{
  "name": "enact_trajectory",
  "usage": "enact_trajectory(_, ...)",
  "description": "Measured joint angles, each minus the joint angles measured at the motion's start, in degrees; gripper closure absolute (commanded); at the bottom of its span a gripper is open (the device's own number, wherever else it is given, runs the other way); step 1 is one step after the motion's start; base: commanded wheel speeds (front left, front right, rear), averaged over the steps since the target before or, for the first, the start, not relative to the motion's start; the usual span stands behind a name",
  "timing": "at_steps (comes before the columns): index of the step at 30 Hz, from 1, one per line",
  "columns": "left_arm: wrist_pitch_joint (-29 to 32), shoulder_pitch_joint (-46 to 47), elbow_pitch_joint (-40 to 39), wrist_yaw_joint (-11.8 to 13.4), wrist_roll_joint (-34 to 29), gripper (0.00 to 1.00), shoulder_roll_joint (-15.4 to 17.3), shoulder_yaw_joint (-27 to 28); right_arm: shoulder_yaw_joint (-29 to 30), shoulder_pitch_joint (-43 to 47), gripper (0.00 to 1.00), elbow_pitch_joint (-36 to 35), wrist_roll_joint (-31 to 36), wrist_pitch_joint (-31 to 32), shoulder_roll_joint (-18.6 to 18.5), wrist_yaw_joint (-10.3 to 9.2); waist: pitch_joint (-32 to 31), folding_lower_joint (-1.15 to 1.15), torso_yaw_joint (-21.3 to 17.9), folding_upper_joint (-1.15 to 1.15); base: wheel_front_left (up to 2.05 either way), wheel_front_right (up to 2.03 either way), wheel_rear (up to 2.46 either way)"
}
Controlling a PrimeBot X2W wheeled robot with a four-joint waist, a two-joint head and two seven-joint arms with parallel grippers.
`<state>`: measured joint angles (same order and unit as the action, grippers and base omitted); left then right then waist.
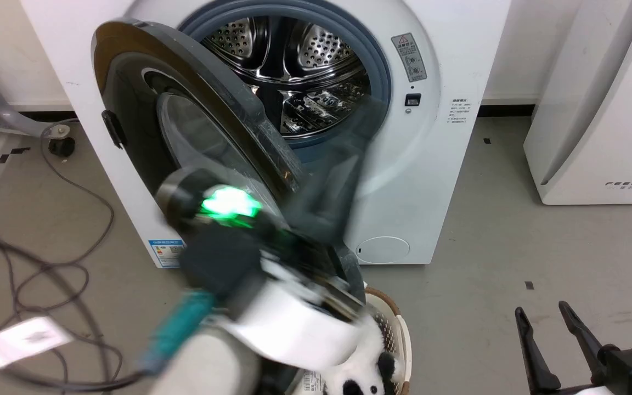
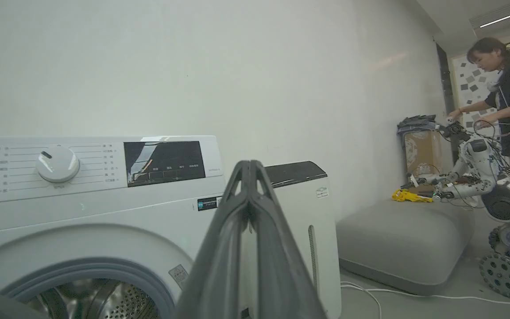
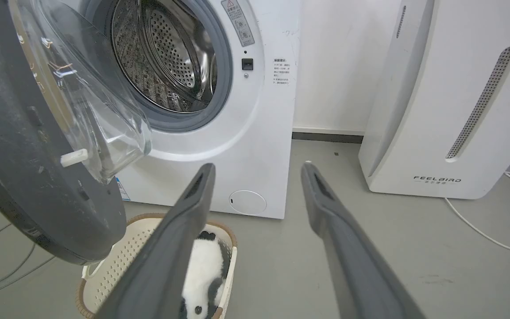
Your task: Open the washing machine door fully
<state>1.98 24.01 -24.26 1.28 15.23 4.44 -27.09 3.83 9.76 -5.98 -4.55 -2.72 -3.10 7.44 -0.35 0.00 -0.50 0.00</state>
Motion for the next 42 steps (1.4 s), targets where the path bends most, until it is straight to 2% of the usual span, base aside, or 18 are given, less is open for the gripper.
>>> enact_trajectory(8,6.64,-1.91,4.53,-3.26,2.65,1.00,-0.62,-13.46,0.36,0.02,0.00,0.26,-0.11,0.01,0.00,0.00,0.10,0.00,0.02,0.00,0.00,0.00,0.00)
enact_trajectory(13,10.96,-6.25,9.68,-4.47,4.35,1.00,0.36,-18.68,0.54,0.02,0.00,0.41,-0.53,0.01,0.01,0.00,0.41,0.00,0.44,0.00,0.00,0.00,0.00)
enact_trajectory(21,11.22,-7.65,19.60,-2.44,4.52,1.00,0.60,-18.34,0.21,-0.05,0.00,1.23,-0.60,-0.01,0.01,0.00,1.02,0.00,0.68,0.00,0.00,0.00,0.00)
enact_trajectory(30,7.59,-2.43,30.22,1.26,5.91,1.00,-0.90,-15.18,-0.32,-0.91,0.00,2.02,-0.88,-0.23,0.01,0.00,1.66,0.00,-0.13,0.00,0.00,0.00,0.00)
enact_trajectory(42,5.00,1.53,36.18,4.94,9.13,1.00,-1.58,-15.70,-0.33,-0.98,0.00,2.96,-1.27,-0.21,0.01,0.00,1.98,0.00,-0.47,0.00,0.00,0.00,0.00)
